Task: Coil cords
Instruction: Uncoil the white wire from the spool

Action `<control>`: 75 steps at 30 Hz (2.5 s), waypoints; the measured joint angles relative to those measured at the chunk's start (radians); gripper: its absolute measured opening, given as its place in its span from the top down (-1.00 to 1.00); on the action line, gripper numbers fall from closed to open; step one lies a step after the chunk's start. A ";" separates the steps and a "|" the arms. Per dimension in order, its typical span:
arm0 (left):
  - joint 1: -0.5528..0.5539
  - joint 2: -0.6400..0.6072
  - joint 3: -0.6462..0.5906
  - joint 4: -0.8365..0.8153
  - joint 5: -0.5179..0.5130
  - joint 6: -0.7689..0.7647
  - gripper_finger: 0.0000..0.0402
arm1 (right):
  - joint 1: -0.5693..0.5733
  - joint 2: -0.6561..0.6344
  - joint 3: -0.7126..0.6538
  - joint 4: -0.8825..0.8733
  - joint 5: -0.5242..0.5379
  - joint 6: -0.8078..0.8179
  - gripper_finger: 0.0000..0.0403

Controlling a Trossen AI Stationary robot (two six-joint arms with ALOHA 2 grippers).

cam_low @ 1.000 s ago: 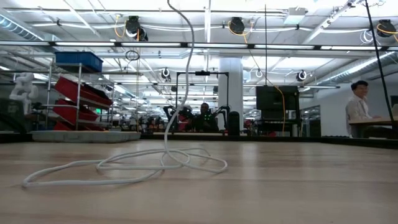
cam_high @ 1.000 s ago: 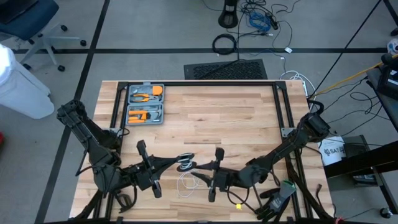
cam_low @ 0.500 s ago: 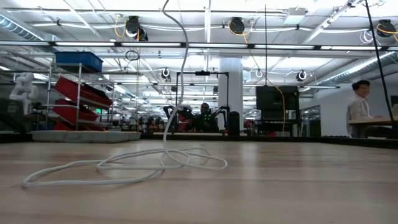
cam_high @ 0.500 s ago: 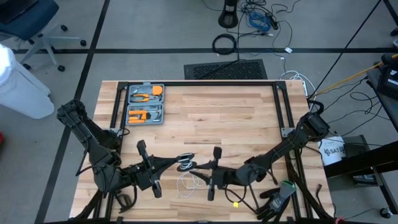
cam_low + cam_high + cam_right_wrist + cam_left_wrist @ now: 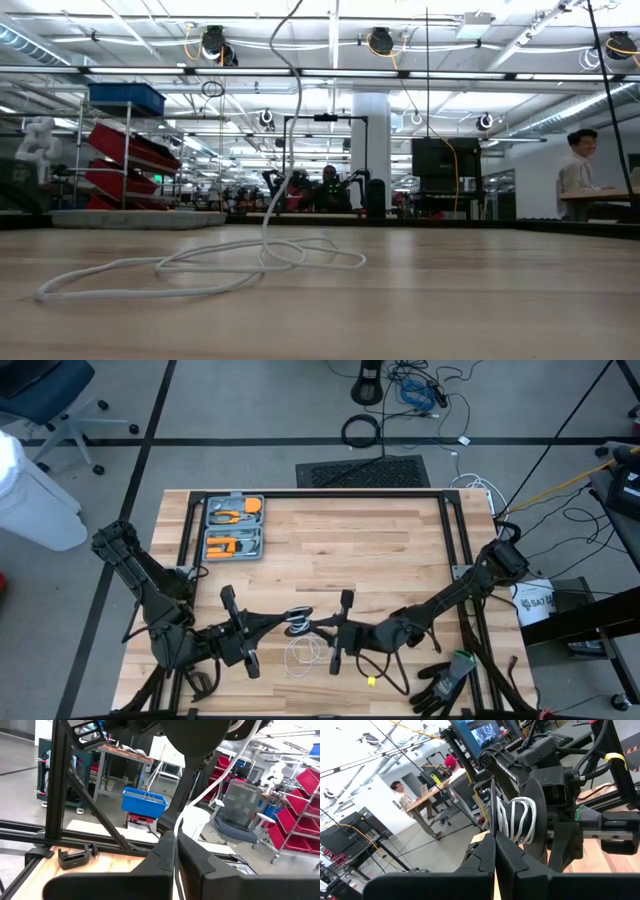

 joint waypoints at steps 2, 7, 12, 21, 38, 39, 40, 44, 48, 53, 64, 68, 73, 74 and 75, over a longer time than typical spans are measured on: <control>0.000 0.000 0.000 -0.001 0.000 0.001 0.99 | 0.005 0.000 0.000 -0.001 0.018 0.003 0.98; -0.007 0.000 0.000 -0.037 0.012 0.002 0.99 | 0.048 -0.012 0.000 -0.031 0.174 -0.017 0.99; -0.009 0.000 0.000 -0.061 0.024 0.003 0.99 | 0.088 -0.040 0.000 -0.070 0.238 -0.018 1.00; -0.009 0.000 0.000 -0.112 0.042 0.002 0.99 | 0.143 -0.061 0.000 -0.092 0.242 -0.020 1.00; -0.008 0.001 0.000 -0.163 0.045 0.001 0.99 | 0.181 -0.065 0.000 -0.092 0.256 -0.011 1.00; -0.009 0.001 0.000 -0.163 0.045 0.001 0.99 | 0.184 -0.065 0.000 -0.092 0.256 -0.011 1.00; -0.009 0.001 0.000 -0.163 0.045 0.001 0.99 | 0.186 -0.065 0.000 -0.092 0.256 -0.010 1.00; -0.011 0.001 0.000 -0.178 0.044 0.000 0.99 | 0.190 -0.069 0.000 -0.093 0.255 0.000 1.00; -0.026 0.001 0.000 -0.213 0.045 -0.001 0.99 | 0.198 -0.083 0.000 -0.091 0.289 0.007 1.00; -0.044 0.001 0.000 -0.248 0.044 0.003 0.99 | 0.242 -0.108 0.000 -0.090 0.310 -0.001 1.00; -0.045 0.001 0.000 -0.360 -0.028 -0.021 0.99 | 0.335 -0.124 0.000 0.018 0.218 -0.062 1.00; -0.038 0.001 0.000 -0.373 -0.096 -0.023 0.99 | 0.326 -0.124 0.000 0.036 0.111 -0.042 1.00; -0.011 0.013 0.000 -0.362 -0.166 -0.024 0.99 | 0.279 -0.107 0.000 0.037 0.031 0.001 1.00; -0.003 0.018 0.000 -0.363 -0.178 -0.024 0.99 | 0.264 -0.102 0.000 0.036 0.013 0.012 1.00; 0.005 0.025 0.000 -0.363 -0.187 -0.024 0.99 | 0.250 -0.097 0.000 0.036 -0.005 0.022 1.00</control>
